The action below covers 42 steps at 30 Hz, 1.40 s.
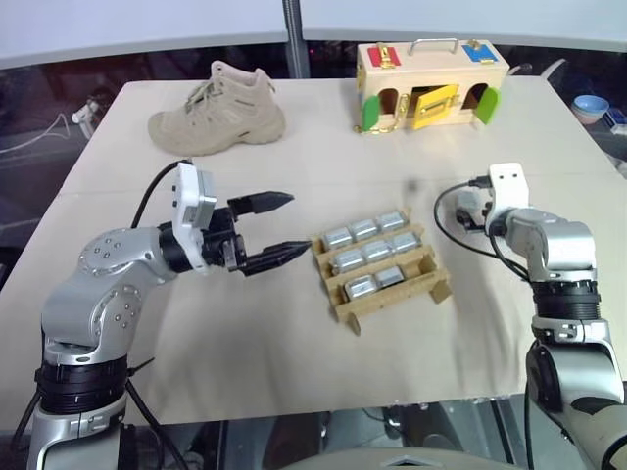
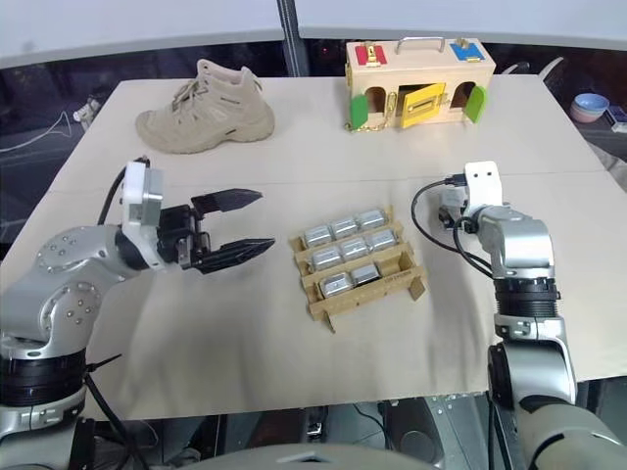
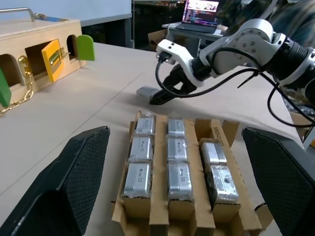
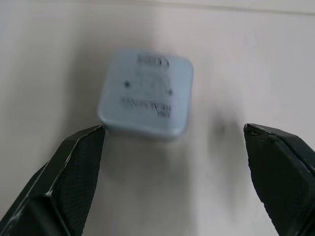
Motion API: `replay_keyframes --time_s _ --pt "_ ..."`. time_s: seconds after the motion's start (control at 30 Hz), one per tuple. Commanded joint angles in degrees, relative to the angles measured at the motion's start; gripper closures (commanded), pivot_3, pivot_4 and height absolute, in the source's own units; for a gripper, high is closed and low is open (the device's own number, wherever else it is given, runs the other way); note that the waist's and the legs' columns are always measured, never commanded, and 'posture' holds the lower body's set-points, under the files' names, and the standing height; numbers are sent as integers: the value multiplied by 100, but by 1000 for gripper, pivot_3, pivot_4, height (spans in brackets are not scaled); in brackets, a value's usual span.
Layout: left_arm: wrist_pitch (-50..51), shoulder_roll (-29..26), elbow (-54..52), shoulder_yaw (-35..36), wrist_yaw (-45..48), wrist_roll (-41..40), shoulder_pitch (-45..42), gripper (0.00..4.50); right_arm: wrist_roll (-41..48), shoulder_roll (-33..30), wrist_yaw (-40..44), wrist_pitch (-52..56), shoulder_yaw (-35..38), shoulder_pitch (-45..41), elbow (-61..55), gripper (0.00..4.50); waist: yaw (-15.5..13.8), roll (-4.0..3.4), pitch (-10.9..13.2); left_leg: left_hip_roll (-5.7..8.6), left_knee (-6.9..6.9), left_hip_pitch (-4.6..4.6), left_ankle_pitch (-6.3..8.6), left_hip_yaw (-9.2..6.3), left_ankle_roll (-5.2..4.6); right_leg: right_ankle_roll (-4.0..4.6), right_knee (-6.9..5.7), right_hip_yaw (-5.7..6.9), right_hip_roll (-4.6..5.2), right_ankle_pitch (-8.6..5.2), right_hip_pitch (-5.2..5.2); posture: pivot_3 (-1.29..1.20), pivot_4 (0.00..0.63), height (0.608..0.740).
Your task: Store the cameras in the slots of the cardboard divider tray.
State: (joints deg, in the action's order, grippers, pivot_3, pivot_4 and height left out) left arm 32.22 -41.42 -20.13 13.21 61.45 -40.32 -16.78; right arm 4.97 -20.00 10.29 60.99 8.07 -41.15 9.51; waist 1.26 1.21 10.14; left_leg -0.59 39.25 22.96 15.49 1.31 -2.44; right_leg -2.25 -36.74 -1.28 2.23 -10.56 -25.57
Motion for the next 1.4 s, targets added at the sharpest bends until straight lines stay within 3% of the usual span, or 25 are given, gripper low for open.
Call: replay_keyframes --time_s 0.03,0.3,0.5,0.63,0.7,0.83,0.9,1.07,1.4 --pt "-6 -91 -301 39 -84 -134 -19 31 24 39 -112 -231 88 -197 -44 0 -1 0 0 0 0 0 0 -1 0 0 -1 1 0 0 0 0 150 740" --pt "74 -115 -437 69 -228 -244 39 31 105 173 -269 -343 169 -329 309 0 -9 0 0 0 -2 1 0 -1 0 0 0 1 0 0 0 0 150 740" --pt "193 -134 -499 31 -362 -351 -20 0 91 125 -212 -295 19 -278 348 2615 -7 -1 0 0 -4 0 0 -1 0 0 1 1 0 0 0 0 150 740" --pt "676 -43 -625 -37 -986 -488 -165 0 60 -182 242 -682 -322 -26 -260 2616 -27 -1 1 -1 -4 1 0 -2 0 0 1 2 0 0 0 0 150 740" --pt "1311 52 -686 9 -1505 -975 -355 0 -8 -568 795 -1345 -704 238 -876 2616 -37 -2 2 -1 -4 3 0 -5 0 -1 2 3 0 -1 0 0 150 740" --pt "3429 222 30 30 -3010 -2708 -1479 0 130 -2004 3385 -4130 -1564 1013 -2595 2616 -63 -5 8 -3 -3 9 1 -13 -2 -10 9 10 5 -5 0 0 150 740" --pt "3963 507 504 -9 -3577 -3323 -2016 0 12 -2503 3957 -4872 -1777 1122 -3014 2616 -25 -1 6 -6 -1 3 2 -19 -2 -33 10 16 5 -18 7 0 150 740" --pt "4422 1000 1217 -81 -4445 -4146 -2706 0 363 -2487 4562 -5142 -1935 744 -3342 2616 88 13 5 -5 -1 -29 1 -17 -1 -14 6 10 4 -7 33 0 150 740" --pt "4647 952 1360 -248 -4529 -4244 -2832 0 283 -2091 4672 -5100 -2060 414 -3500 2616 -5 14 6 0 3 -27 -6 -18 11 -8 2 12 10 -6 32 0 150 740"
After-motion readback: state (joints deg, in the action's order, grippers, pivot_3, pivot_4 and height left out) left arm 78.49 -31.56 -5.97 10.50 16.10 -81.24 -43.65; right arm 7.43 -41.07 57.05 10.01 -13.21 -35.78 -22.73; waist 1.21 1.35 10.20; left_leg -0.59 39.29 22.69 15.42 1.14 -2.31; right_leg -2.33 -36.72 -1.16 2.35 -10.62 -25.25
